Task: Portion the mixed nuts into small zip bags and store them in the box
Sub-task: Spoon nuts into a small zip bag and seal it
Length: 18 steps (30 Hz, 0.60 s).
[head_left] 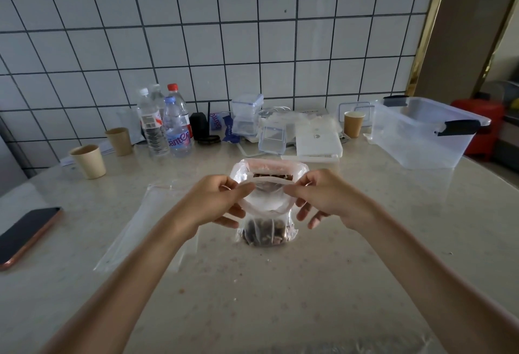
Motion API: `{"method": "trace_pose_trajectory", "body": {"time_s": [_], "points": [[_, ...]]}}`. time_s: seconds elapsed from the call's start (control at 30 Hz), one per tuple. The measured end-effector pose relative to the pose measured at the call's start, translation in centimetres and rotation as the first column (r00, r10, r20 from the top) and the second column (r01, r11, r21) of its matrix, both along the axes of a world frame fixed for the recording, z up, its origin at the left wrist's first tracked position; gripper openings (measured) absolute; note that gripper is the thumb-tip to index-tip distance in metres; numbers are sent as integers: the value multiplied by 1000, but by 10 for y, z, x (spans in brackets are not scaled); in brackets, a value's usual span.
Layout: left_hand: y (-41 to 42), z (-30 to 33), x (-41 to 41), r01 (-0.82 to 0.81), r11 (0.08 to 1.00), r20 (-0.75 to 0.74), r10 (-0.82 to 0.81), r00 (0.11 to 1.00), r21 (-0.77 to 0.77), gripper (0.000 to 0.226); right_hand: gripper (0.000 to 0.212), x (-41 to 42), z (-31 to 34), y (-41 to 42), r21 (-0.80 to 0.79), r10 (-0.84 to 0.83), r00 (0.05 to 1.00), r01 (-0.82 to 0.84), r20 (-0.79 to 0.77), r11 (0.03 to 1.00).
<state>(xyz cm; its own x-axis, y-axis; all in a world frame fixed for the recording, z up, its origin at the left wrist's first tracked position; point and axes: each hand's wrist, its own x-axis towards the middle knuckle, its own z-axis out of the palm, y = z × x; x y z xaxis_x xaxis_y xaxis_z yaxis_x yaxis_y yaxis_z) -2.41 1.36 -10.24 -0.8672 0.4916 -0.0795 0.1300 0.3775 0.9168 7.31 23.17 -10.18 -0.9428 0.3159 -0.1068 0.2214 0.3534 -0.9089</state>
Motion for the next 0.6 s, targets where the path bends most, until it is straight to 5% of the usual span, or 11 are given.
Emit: {"method": "trace_pose_trajectory", "body": {"time_s": [0.2,0.43,0.6], "points": [[-15,-8,6,85,957,315,-174,933,278,67,34,17,-11,8,-355,199,979,-172,40,919],[-14,-20,8,101,911,314,-240,918,401,63,22,15,-25,-2,-586,207,972,-232,-112,776],[-14,-29,9,10,893,303,-163,939,449,54,36,16,-32,4,-699,243,949,-312,-200,643]]}}
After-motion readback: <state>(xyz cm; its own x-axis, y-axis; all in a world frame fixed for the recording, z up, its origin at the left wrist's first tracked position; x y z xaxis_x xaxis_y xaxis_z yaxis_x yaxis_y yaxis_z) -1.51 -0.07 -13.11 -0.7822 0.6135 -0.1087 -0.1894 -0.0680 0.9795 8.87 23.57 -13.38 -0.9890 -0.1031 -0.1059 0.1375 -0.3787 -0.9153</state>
